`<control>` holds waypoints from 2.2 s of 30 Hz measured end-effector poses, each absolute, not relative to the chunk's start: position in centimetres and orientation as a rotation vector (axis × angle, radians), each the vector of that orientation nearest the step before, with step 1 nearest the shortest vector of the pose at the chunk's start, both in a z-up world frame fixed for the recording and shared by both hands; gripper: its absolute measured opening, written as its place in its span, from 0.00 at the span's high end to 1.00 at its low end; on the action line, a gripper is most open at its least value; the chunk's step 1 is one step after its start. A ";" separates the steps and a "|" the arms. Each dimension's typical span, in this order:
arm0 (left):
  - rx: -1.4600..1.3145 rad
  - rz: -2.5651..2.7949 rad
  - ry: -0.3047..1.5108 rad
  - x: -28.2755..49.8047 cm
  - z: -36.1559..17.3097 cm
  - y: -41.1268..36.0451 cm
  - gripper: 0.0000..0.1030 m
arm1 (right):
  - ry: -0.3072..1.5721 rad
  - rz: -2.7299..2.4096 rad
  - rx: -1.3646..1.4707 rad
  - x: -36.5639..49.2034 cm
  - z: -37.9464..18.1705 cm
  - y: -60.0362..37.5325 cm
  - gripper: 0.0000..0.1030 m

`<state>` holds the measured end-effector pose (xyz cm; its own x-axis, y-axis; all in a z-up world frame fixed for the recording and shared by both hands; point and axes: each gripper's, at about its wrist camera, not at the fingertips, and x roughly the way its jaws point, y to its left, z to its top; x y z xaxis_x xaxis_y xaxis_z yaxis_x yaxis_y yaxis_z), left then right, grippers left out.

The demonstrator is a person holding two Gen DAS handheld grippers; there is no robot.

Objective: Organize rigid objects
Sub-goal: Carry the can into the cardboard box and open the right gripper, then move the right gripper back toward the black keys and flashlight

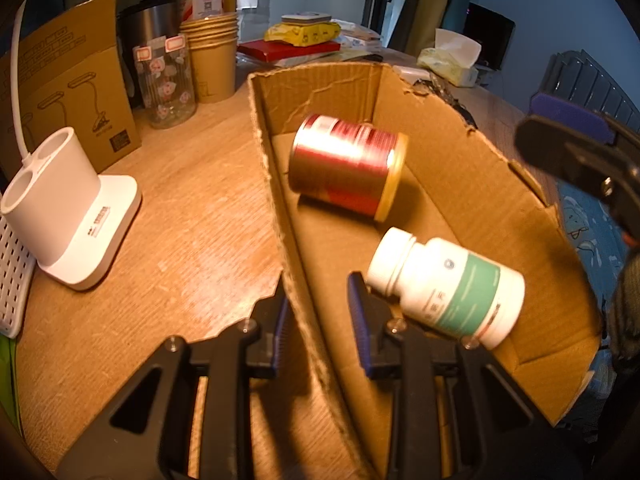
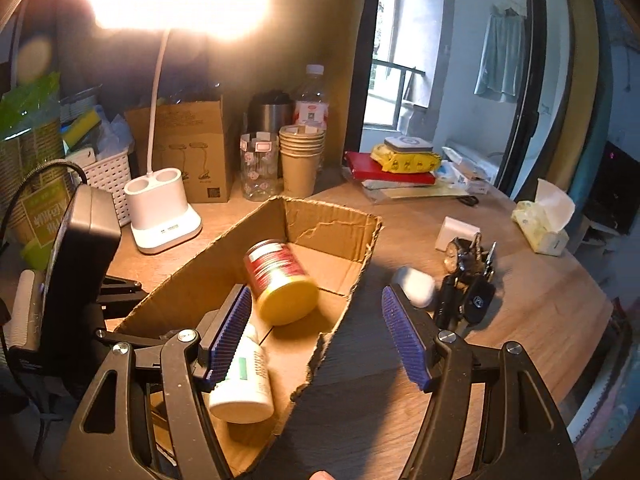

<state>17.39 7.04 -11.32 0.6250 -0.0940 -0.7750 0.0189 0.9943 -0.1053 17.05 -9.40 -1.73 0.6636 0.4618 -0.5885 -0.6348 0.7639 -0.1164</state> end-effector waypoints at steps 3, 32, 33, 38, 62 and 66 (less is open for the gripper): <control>-0.090 -0.065 0.894 17.4 -11.3 7.0 0.72 | 0.555 0.623 -0.311 17.0 -1.2 -10.0 0.31; -0.090 -0.065 0.894 17.4 -11.3 7.0 0.72 | 0.564 0.392 -0.251 22.5 -1.6 -17.6 0.31; -0.090 -0.065 0.894 17.4 -11.3 7.0 0.72 | 0.573 0.384 -0.246 23.0 -1.9 -17.9 0.31; -0.089 -0.065 0.894 17.4 -11.3 7.0 0.72 | 0.627 0.339 -0.191 26.1 -3.3 -19.4 0.31; -0.090 -0.065 0.894 17.4 -11.3 7.0 0.71 | 0.732 0.309 -0.194 34.6 -7.1 -18.3 0.31; -0.087 -0.064 0.893 17.4 -11.3 7.0 0.71 | 0.765 0.318 -0.126 35.5 -7.7 -18.9 0.31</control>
<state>17.44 7.05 -11.31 0.6253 -0.0921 -0.7750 0.0194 0.9945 -0.1026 35.50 -18.88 -7.73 0.6765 0.2363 -0.6975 -0.3275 0.9448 0.0024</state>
